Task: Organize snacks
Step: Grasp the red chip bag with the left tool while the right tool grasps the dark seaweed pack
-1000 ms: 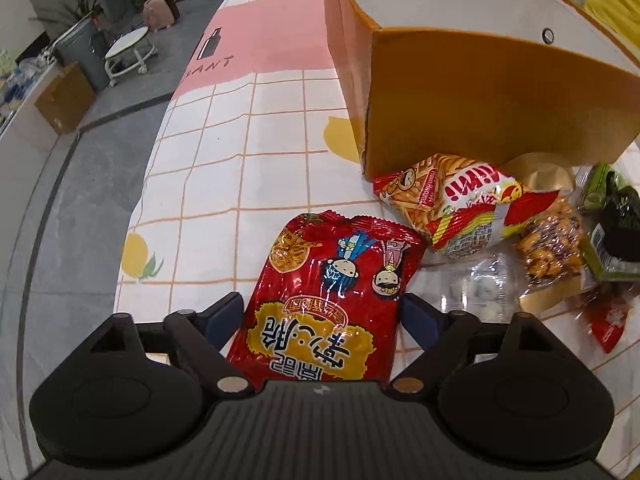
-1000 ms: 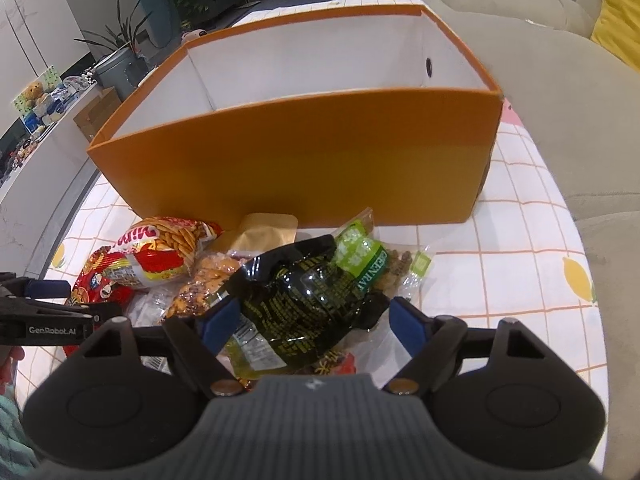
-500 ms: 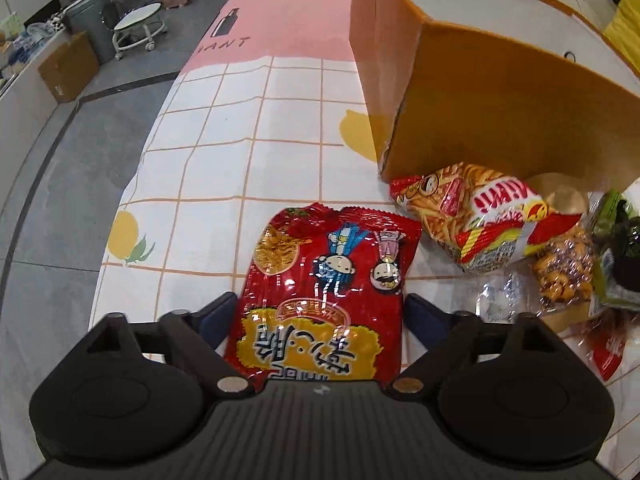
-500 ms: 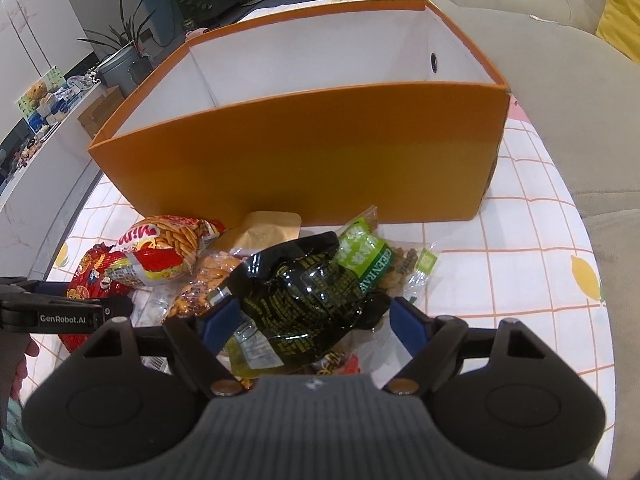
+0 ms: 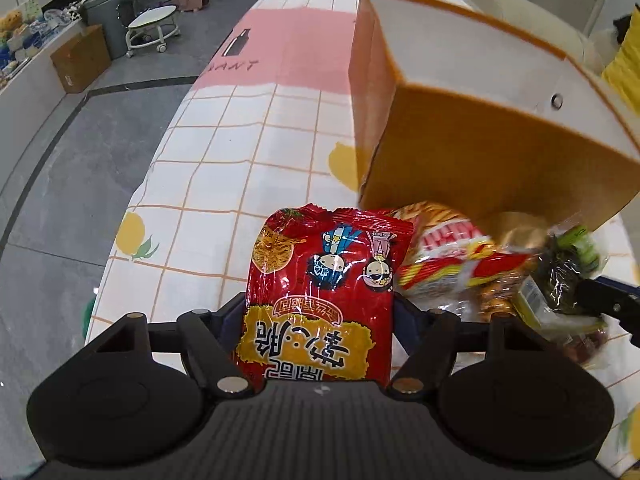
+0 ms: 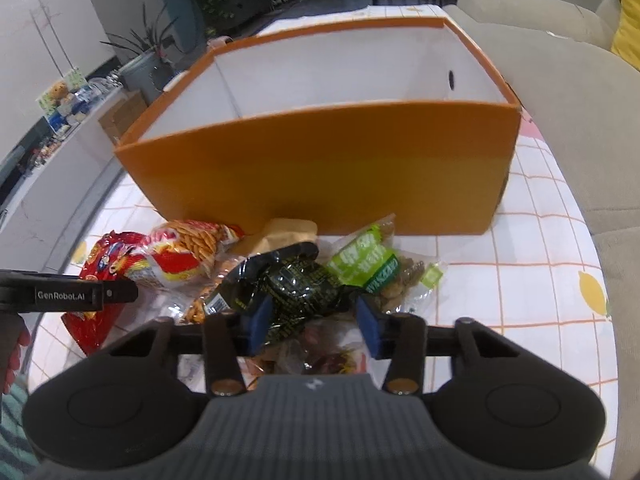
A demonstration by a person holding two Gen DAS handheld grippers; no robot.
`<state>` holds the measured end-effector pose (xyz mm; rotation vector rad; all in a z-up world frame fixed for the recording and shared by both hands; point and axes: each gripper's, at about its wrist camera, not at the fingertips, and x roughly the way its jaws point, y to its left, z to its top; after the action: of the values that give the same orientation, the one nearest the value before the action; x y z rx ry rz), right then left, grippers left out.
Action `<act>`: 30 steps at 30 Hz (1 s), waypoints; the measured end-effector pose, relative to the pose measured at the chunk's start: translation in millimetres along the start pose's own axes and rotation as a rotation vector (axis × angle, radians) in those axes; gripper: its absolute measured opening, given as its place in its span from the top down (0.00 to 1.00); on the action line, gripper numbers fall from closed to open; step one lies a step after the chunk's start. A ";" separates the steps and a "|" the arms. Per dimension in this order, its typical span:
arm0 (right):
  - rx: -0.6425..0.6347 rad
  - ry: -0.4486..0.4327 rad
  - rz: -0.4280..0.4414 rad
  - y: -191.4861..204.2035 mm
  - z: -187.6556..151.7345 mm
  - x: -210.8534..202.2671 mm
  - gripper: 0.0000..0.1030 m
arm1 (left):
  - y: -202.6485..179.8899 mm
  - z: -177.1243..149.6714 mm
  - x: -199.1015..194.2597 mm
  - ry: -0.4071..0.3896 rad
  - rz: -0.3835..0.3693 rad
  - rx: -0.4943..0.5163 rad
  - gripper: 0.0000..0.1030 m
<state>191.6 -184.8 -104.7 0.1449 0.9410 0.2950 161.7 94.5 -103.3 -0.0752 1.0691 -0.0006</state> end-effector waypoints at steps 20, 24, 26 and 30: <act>0.040 0.033 0.061 -2.9 15.2 24.2 0.38 | -25.6 -5.3 -44.3 -0.060 -0.138 -0.060 0.19; 0.064 0.057 0.069 -6.2 19.7 38.6 0.33 | -25.0 -1.9 -46.2 -0.073 -0.133 -0.068 0.19; 0.077 0.064 0.082 -7.8 22.0 44.3 0.31 | -25.8 -0.7 -44.8 -0.069 -0.134 -0.072 0.19; 0.097 0.070 0.110 -9.5 26.0 51.8 0.28 | -29.5 -0.1 -42.7 -0.063 -0.144 -0.069 0.19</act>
<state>243.2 -177.6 -132.0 0.2778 1.0191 0.3577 142.1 66.6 -64.1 -0.2133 0.9985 -0.0910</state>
